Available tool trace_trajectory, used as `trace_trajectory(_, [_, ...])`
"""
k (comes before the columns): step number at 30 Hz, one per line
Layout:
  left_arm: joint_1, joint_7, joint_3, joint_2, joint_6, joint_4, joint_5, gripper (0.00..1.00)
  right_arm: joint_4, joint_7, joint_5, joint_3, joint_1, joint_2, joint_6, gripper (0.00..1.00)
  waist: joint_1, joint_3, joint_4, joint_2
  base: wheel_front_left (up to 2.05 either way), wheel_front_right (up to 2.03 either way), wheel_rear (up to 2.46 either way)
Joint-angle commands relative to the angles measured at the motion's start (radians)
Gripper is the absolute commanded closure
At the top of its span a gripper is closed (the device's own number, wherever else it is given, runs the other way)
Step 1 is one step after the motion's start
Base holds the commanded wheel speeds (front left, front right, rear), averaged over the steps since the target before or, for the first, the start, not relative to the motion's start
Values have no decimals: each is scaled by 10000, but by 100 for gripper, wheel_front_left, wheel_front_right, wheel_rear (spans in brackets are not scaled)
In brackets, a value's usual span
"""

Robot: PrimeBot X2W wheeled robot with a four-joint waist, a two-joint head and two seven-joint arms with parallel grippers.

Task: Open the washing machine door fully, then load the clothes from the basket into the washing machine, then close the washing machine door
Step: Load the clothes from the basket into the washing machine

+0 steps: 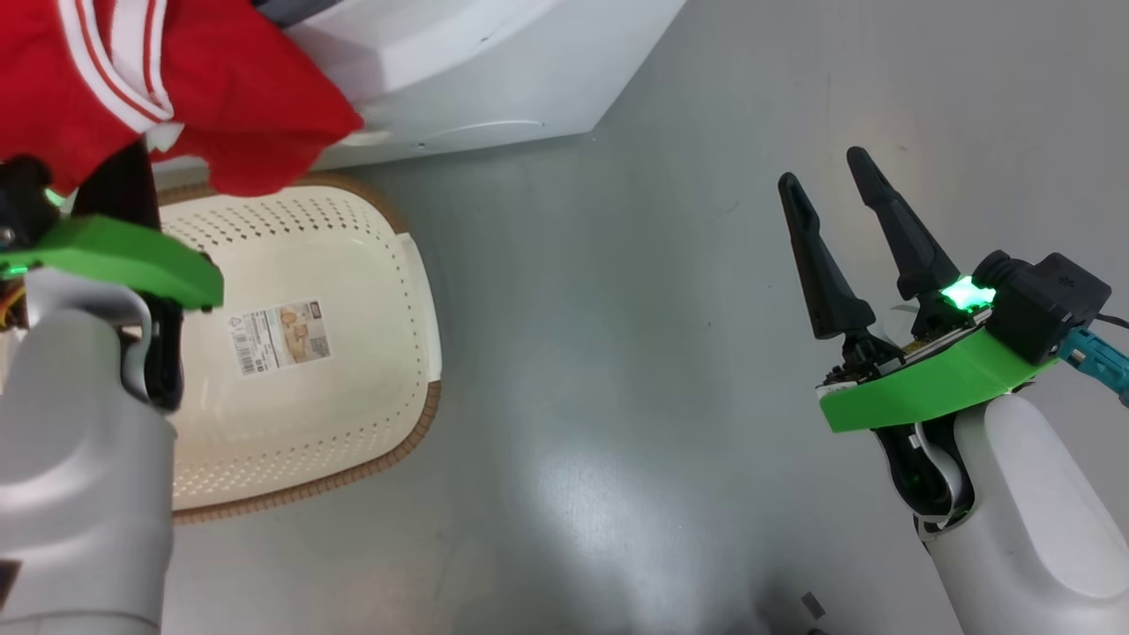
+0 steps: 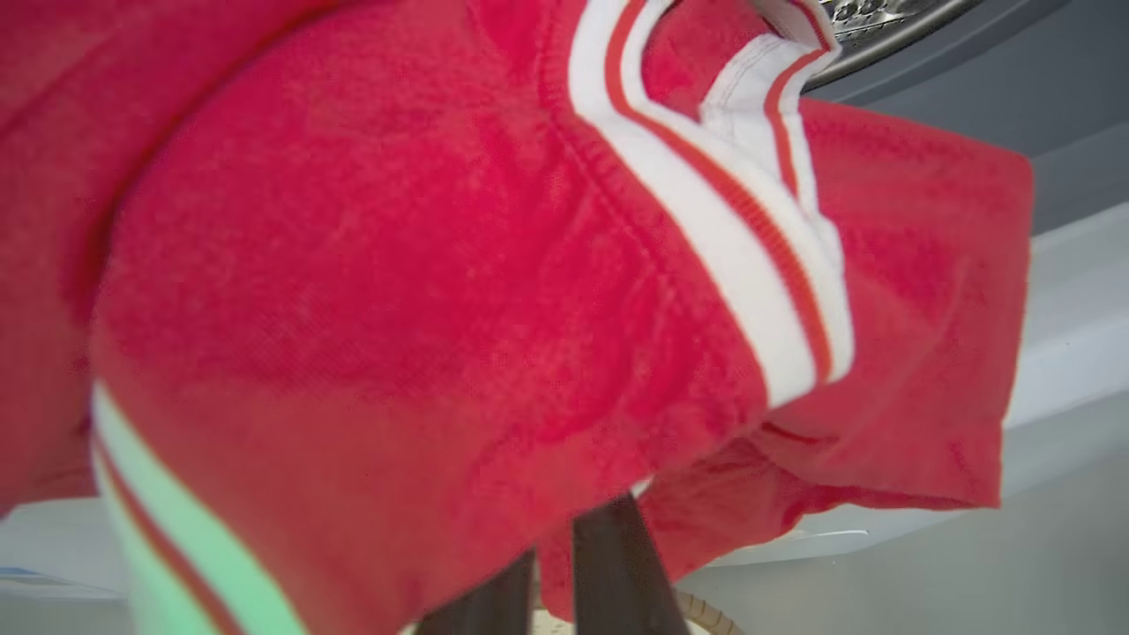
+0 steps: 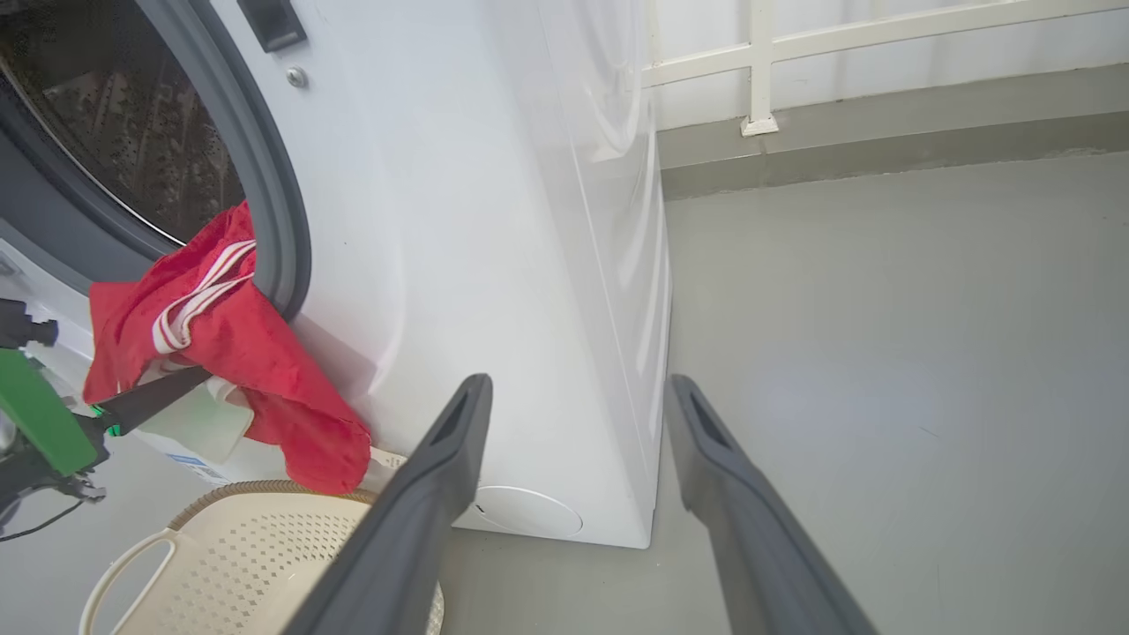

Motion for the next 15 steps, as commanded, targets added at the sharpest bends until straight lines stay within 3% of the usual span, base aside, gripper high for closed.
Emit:
trace_trajectory(1, [388, -65, 229, 386, -18, -444, 125, 100, -198, -48, -36, 137, 267, 26, 16, 0, 0, -58, 44, 0, 0, 0, 0])
trace_trajectory(9, [1378, -65, 472, 370, -26, -2782, 299, 100, -138, -48, -21, 114, 370, 18, 16, 0, 0, -311, 184, 0, 0, 0, 0])
trace_trajectory(15, [844, 25, 420, 504, -23, -3439, 441, 100, -146, -48, 7, 176, 367, 34, 16, 0, 0, -339, 149, 0, 0, 0, 0])
